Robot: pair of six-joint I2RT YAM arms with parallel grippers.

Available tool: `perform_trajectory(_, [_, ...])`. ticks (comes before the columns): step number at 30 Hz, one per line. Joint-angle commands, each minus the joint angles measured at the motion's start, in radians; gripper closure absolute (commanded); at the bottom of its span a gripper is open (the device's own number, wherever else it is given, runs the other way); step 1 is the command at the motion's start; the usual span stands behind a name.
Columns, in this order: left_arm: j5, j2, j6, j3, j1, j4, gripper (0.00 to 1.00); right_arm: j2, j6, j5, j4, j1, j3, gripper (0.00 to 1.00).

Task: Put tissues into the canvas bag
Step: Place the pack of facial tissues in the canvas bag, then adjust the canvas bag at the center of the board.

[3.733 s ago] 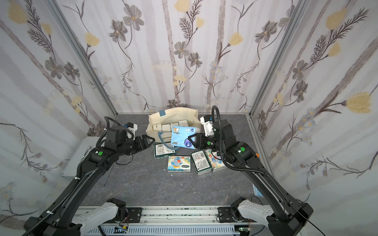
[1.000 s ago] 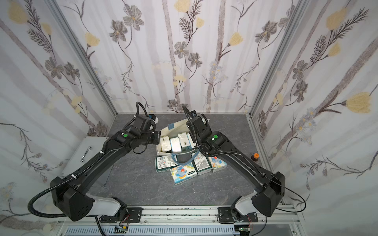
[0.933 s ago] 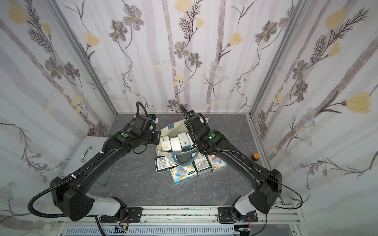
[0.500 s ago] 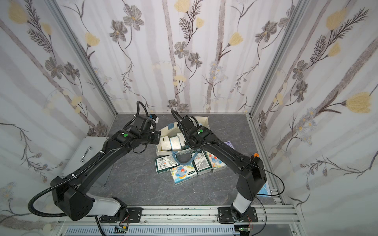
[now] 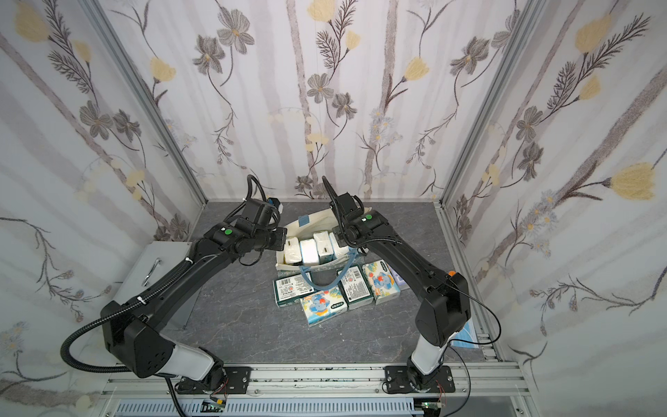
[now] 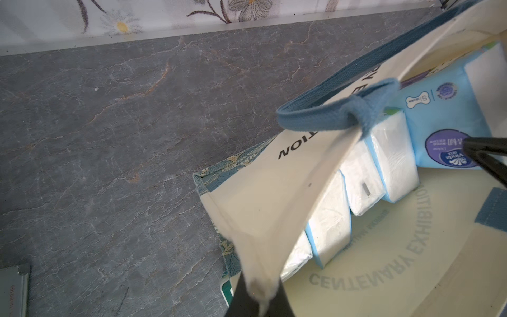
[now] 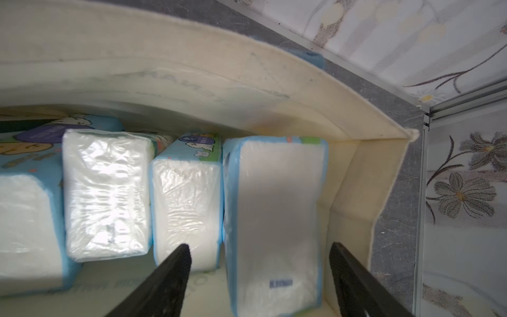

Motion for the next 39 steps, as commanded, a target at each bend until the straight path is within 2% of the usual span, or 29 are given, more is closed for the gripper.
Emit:
perform_trajectory(1, [-0.011, 0.014, 0.005, 0.017, -0.001, 0.011, 1.00, -0.073, 0.008, -0.071, -0.026, 0.002, 0.021, 0.20])
perform_trajectory(3, [-0.012, 0.019, 0.004, 0.017, -0.001, 0.011, 1.00, -0.129, 0.016, -0.096, -0.026, 0.002, 0.014, 0.27])
perform_trajectory(7, [-0.017, 0.020, 0.008, 0.017, -0.001, 0.017, 1.00, -0.158, 0.031, -0.133, -0.001, -0.004, -0.006, 0.64])
perform_trajectory(10, [-0.016, 0.020, 0.008, 0.017, -0.001, 0.017, 1.00, -0.112, 0.031, -0.125, 0.004, -0.023, 0.015, 0.73])
perform_trajectory(15, [-0.016, 0.020, 0.011, 0.017, -0.001, 0.010, 1.00, 0.053, 0.031, -0.131, 0.032, -0.088, 0.048, 0.73])
perform_trajectory(21, [-0.022, 0.023, 0.016, 0.017, 0.000, 0.000, 1.00, 0.202, 0.031, -0.210, -0.015, -0.112, 0.122, 0.71])
perform_trajectory(26, [-0.032, 0.060, 0.029, 0.078, 0.005, -0.019, 1.00, 0.089, 0.028, -0.216, -0.016, -0.116, 0.133, 0.72])
perform_trajectory(31, [-0.030, 0.125, 0.039, 0.186, 0.031, -0.046, 1.00, -0.070, 0.026, -0.212, -0.017, -0.124, 0.122, 0.67])
perform_trajectory(35, [-0.026, 0.144, 0.071, 0.261, 0.037, -0.014, 1.00, -0.195, 0.022, -0.190, 0.009, -0.125, 0.046, 0.55])
perform_trajectory(37, [-0.022, 0.131, 0.098, 0.266, 0.039, 0.037, 1.00, -0.240, 0.014, -0.159, 0.042, -0.128, -0.022, 0.36])
perform_trajectory(39, [-0.018, 0.109, 0.123, 0.251, 0.039, 0.088, 1.00, -0.243, 0.011, -0.151, 0.044, -0.145, -0.062, 0.28])
